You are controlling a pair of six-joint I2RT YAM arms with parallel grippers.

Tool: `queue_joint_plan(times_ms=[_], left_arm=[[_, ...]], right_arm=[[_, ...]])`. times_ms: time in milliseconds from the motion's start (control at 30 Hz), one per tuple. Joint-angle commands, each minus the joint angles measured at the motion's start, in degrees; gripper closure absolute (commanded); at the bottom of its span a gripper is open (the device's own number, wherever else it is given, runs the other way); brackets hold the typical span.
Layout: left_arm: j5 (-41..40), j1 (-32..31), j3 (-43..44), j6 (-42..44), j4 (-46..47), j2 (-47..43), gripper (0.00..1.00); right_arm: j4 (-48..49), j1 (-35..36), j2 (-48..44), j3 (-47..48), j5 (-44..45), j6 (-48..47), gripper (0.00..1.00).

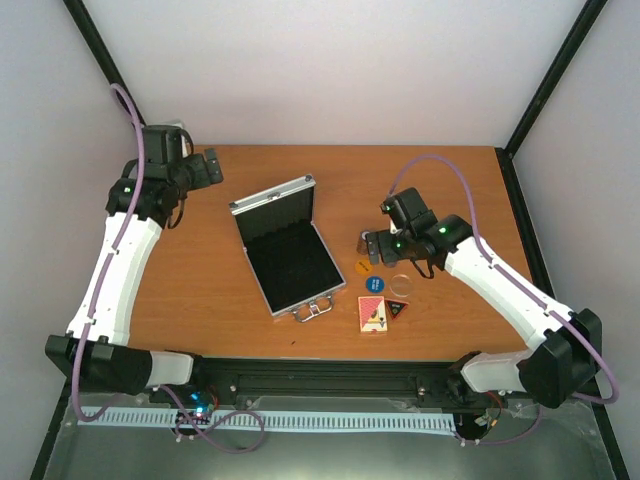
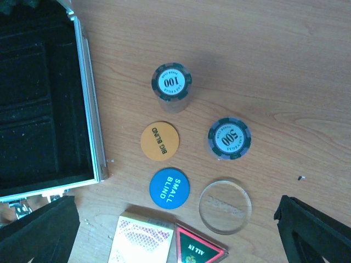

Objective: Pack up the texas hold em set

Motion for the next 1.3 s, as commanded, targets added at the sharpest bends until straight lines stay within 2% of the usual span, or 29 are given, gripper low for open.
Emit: queue_joint_plan(times_ms=[0, 200, 300, 533, 800, 933, 1067, 1267], left_arm=[[0.7, -0.3, 3.3, -1.1, -2.1, 0.8, 0.0], [1.3, -0.3, 5.7, -0.1, -4.2, 1.9, 0.0], [0.9, -0.3, 6.7, 0.0, -5.1, 2.6, 0.0], [2.8, -0.3, 9.2, -1.7, -7.5, 4.5, 0.0], [6.3, -0.3, 7.6, -5.9, -7.3, 4.4, 0.0], [4.4, -0.3, 6.8, -6.0, -7.9, 3.2, 0.0], [2.9, -0.3, 2.3, -6.6, -6.1, 0.5, 0.0], [2.9, -0.3, 0.2, -6.5, -5.9, -1.2, 0.0]], right_arm=[[0.8, 0.6, -2.6, -2.2, -1.1, -0.4, 0.0], [1.1, 0.6, -3.8, -3.1, -2.3, -3.4, 0.0], [0.1, 0.6, -3.0, -3.1, -3.9, -3.4, 0.07], [-1.3, 2.9, -1.3, -5.4, -5.3, 0.2, 0.11], [-7.7, 14.4, 2.3, -2.0, -1.1, 13.0, 0.11], [-8.8, 18.7, 2.8, -3.1, 0.2, 19.9, 0.1], [-7.3, 19.4, 2.8, -7.0, -0.1, 25.0, 0.1], [-6.8, 19.4, 7.2, -8.0, -1.9, 24.9, 0.06]])
